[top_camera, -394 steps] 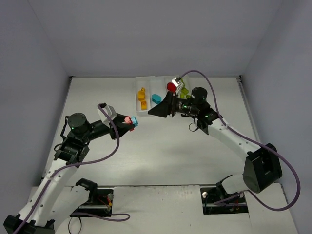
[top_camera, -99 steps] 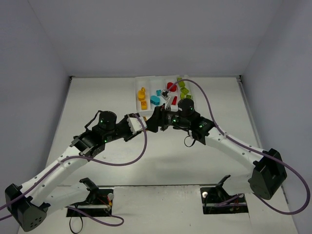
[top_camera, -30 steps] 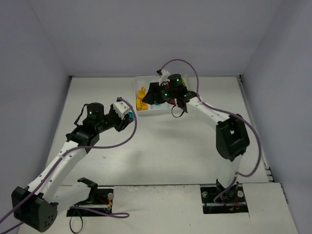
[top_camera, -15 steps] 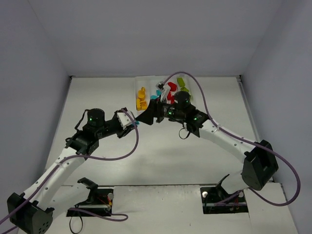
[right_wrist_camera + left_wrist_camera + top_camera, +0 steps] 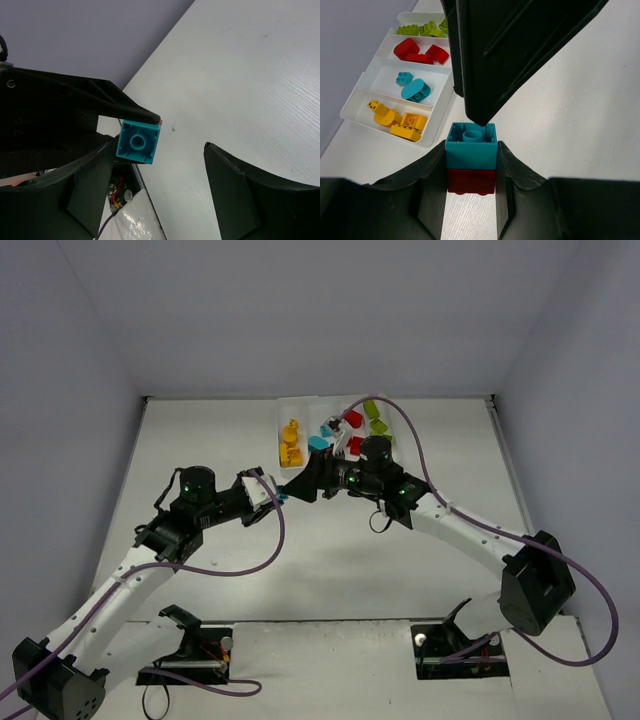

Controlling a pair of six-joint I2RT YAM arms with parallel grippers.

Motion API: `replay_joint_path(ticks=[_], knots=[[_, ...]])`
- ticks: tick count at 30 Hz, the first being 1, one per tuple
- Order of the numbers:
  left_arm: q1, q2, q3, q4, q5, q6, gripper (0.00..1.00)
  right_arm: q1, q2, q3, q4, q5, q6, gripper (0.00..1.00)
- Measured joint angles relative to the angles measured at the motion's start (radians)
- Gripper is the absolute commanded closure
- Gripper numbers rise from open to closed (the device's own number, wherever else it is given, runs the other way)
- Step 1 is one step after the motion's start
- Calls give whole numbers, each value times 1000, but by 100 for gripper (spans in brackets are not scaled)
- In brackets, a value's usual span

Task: Sort the legos into containers by color

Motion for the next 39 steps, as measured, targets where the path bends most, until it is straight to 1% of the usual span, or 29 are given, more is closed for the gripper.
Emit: replay_joint_path(ticks=[11,17,20,23,24,26,27,28,29,30,31,32,34,39], knots=[[-8,8,0,0,-4,12,84,42,-15,0,27,15,18,32],[-11,8,0,-6,-10,15,84,65,16,3,32,33,19,36],[-11,8,0,-7,-12,16,84,66,25,4,31,42,17,41],[-11,8,0,-7,-12,16,84,71,28,4,22,54,13,54],[-11,8,0,-7,-12,16,84,72,28,5,22,54,13,61],[-11,11,-1,-8,-15,17,84,73,28,11,23,51,16,69],[-11,11,-1,-8,-15,20,84,77,28,13,17,60,16,78],[-11,11,-1,-8,-17,25,84,77,30,17,15,66,22,83],[-11,11,-1,-6,-22,30,81,77,32,21,11,68,26,88],[-11,12,-1,-6,-24,31,75,77,35,24,8,68,25,97],[-11,13,-1,-7,-25,33,62,77,37,26,7,68,23,100],[-11,13,-1,-8,-24,34,57,77,37,26,6,71,20,100],[-11,12,-1,-9,-23,36,40,77,37,27,-1,76,6,100],[-12,5,-2,-16,-32,39,37,60,34,27,-32,85,-14,100]])
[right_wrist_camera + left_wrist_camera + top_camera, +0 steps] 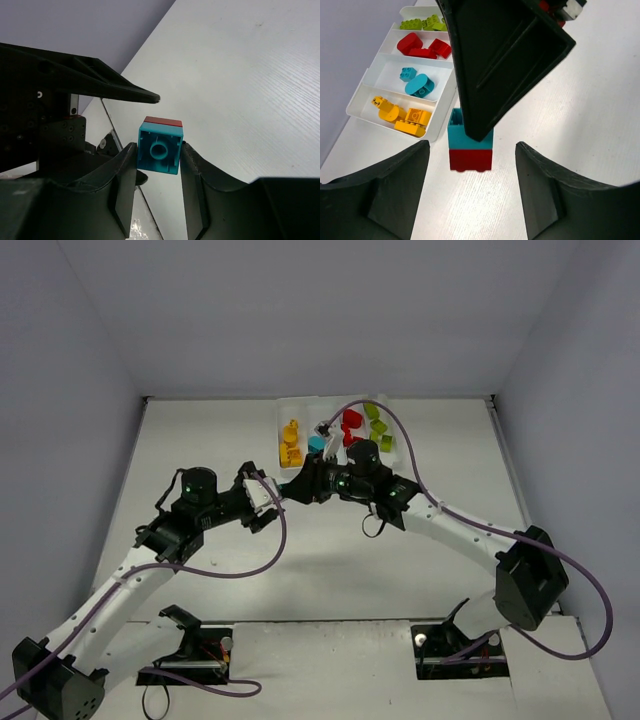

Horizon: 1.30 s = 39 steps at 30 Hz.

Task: Sort the legos into containers by color

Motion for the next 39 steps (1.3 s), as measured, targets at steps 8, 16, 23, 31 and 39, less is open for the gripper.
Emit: replay_joint_path(ticks=[8,16,23,31,39], knots=[[0,-6,-2,0,-6,2,37,-35,-40,0,-20,-2,-11,100],[0,5,-6,4,-5,1,37,-35,-55,0,-19,-35,-6,100],[0,5,-29,30,-5,-3,37,-35,-55,-16,19,-71,21,100],[0,2,-31,59,-5,-21,39,-34,-55,-26,50,-104,39,100],[0,2,-41,86,-5,-29,47,-34,-55,-33,69,-122,56,100]])
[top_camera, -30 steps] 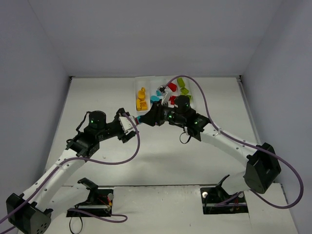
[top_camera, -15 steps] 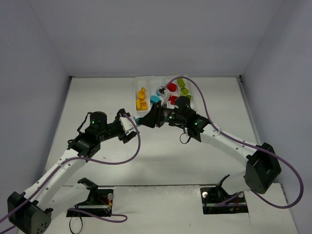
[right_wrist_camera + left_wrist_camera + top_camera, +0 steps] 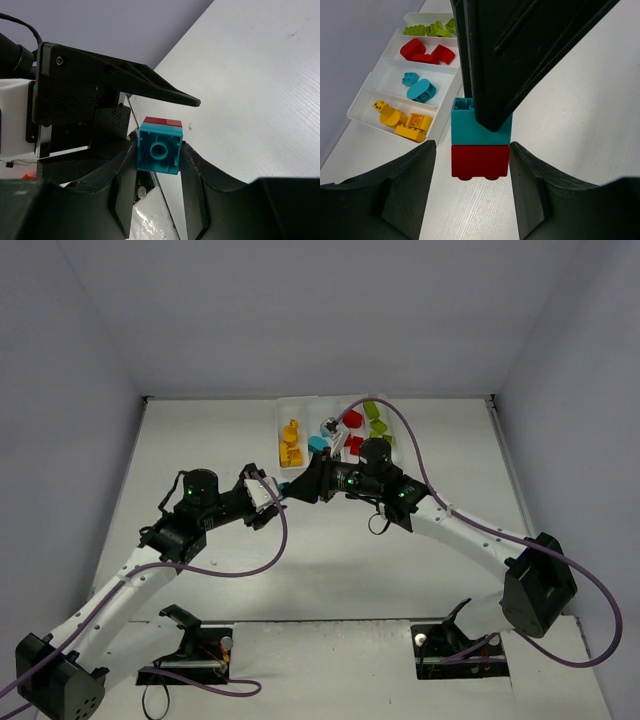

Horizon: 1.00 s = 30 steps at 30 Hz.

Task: Sort the legos into containers by color

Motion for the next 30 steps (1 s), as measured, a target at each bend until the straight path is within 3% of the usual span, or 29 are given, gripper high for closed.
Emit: replay_joint_path(ticks=[8,13,17,26,30], knots=[[-1,0,0,6,5,-10,64,1,0,-2,3,-1,3,100],[-1,0,0,5,6,-10,89,1,4,-2,14,5,15,100],[-1,1,0,1,5,-10,99,1,10,-2,18,5,18,100],[-7,9,0,-11,7,10,100,-38,9,-2,-23,-47,0,100],[-5,11,0,-34,10,10,100,-127,0,-6,-71,-38,-50,100]])
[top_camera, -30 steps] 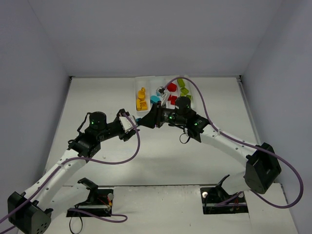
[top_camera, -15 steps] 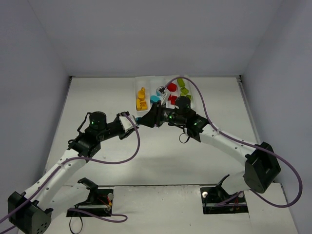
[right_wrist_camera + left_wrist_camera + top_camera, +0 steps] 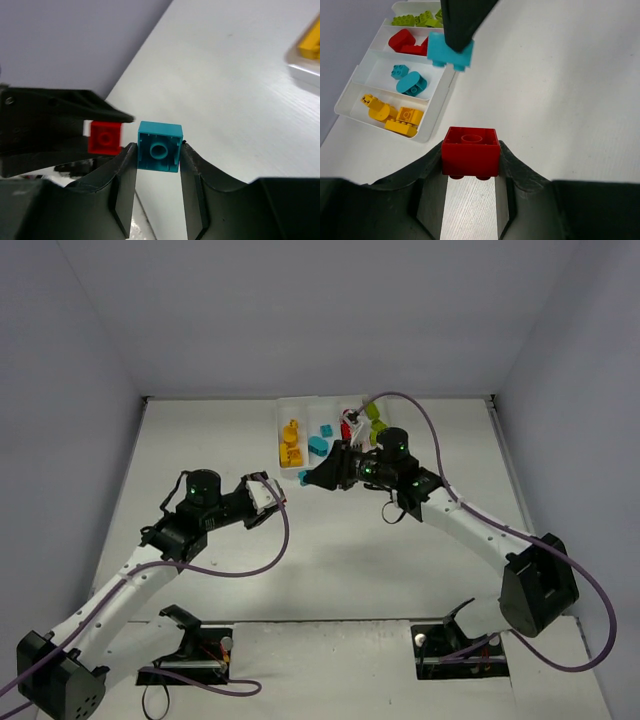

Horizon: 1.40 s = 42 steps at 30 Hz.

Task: Sort the legos into containers by color

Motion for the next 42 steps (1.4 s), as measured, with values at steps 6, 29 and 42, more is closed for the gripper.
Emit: replay_joint_path(ticks=[6,29,42], knots=[[0,0,0,-13,0,0,100,-63,0,-1,-57,30,-57,100],[1,50,27,-14,-116,-66,100,-187,874,821,-165,377,-463,86],[8,74,36,-14,-104,-72,100,-187,1058,996,-150,350,-516,30]])
